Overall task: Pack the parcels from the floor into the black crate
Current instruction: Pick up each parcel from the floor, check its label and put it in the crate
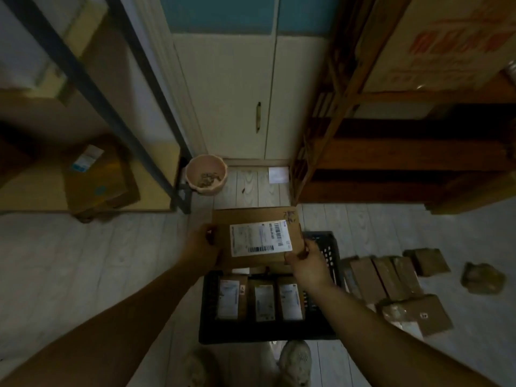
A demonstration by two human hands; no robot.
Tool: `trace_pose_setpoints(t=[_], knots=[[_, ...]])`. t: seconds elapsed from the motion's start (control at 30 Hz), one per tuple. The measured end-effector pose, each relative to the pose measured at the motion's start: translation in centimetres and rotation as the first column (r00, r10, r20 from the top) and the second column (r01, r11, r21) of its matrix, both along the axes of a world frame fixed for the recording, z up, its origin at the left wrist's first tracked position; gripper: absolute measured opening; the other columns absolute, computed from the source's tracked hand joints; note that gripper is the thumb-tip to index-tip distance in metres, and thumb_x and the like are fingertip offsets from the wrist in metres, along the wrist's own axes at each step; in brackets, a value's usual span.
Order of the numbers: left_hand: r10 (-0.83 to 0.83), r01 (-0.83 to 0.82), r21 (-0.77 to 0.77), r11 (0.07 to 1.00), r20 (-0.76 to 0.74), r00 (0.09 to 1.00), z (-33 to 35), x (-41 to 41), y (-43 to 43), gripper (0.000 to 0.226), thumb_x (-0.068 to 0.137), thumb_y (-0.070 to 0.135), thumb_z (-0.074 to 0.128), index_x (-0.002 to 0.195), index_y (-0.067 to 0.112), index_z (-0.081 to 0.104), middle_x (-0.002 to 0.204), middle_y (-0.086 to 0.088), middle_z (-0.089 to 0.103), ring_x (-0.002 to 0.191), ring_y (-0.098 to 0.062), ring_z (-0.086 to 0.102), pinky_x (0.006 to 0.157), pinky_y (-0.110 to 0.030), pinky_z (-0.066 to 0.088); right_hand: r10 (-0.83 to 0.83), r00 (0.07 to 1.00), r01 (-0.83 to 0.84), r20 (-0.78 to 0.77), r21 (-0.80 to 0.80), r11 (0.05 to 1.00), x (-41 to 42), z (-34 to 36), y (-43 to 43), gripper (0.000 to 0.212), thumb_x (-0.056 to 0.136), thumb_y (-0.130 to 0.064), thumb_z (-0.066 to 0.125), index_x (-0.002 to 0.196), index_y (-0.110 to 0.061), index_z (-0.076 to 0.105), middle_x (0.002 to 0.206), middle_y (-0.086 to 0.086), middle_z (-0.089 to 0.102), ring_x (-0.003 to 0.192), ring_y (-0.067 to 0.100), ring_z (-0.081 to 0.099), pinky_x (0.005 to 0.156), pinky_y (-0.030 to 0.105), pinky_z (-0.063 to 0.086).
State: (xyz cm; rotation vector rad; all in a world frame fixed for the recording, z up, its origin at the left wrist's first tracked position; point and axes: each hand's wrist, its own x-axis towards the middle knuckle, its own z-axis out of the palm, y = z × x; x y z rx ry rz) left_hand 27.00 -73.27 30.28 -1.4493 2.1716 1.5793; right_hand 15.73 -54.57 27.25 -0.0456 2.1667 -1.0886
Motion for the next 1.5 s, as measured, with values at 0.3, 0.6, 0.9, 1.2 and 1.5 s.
trace_pose_setpoints(t=[0.3, 0.6, 0.9, 1.2, 1.5], knots=[[-0.138, 0.136, 0.025, 0.99, 0.238, 0.961, -23.2, -1.1, 0.4, 0.045, 0.092, 0.009, 0.054, 0.136, 0.015, 0.047, 0.13, -0.009, 0.057, 0.114, -0.026, 0.056, 0.09, -0.03, 0.046, 0.091, 0.991, -0.107, 0.095, 0.187, 0.976, -2.1, -23.6, -0.8, 0.022, 0.089, -0.029, 0.059, 0.107, -0.019, 0.051, 0.108, 0.005, 0.064, 0.096, 0.027, 0.062, 0.079, 0.036, 0.054], [-0.172, 0.193, -0.037, 0.98, 0.319, 0.932, -38.0, -1.2, -0.3, 0.039, 0.093, 0.011, 0.052, 0.132, 0.012, 0.051, 0.128, -0.012, 0.056, 0.111, -0.03, 0.056, 0.081, -0.028, 0.044, 0.122, 0.983, -0.151, 0.138, 0.232, 0.961, -1.5, -39.2, -1.7, 0.043, 0.09, -0.029, 0.059, 0.127, -0.013, 0.046, 0.12, 0.011, 0.06, 0.109, 0.033, 0.058, 0.09, 0.043, 0.051], [-0.145, 0.168, -0.092, 0.981, 0.216, 0.965, -42.4, -0.9, -0.7, 0.047, 0.086, 0.011, 0.058, 0.131, 0.017, 0.045, 0.137, -0.006, 0.044, 0.12, -0.024, 0.05, 0.093, -0.034, 0.047, 0.045, 0.999, -0.048, 0.023, 0.18, 0.983, -0.6, -44.3, -2.6, 0.046, 0.088, -0.027, 0.063, 0.127, -0.015, 0.042, 0.121, 0.01, 0.058, 0.107, 0.03, 0.059, 0.089, 0.047, 0.053], [-0.15, 0.17, -0.085, 0.982, 0.201, 0.968, -42.6, -0.5, -0.9, 0.051, 0.09, 0.006, 0.051, 0.137, 0.02, 0.039, 0.138, 0.002, 0.037, 0.121, -0.016, 0.043, 0.096, -0.032, 0.043, -0.039, 0.999, 0.041, -0.021, 0.075, 0.996, -0.2, -43.5, -2.1, 0.052, 0.085, -0.013, 0.067, 0.132, -0.018, 0.045, 0.127, 0.009, 0.054, 0.115, 0.024, 0.055, 0.094, 0.043, 0.052], [-0.402, 0.412, -0.001, 0.911, 0.219, 0.889, -42.4, -0.8, -2.1, 0.069, 0.081, 0.044, 0.059, 0.142, 0.035, 0.027, 0.148, -0.003, 0.031, 0.13, -0.025, 0.041, 0.1, -0.044, 0.045, -0.019, 0.992, 0.013, 0.126, 0.049, 0.999, -0.4, -42.1, -1.4, 0.05, 0.085, -0.016, 0.069, 0.13, -0.017, 0.048, 0.128, 0.006, 0.058, 0.117, 0.024, 0.055, 0.097, 0.044, 0.049]])
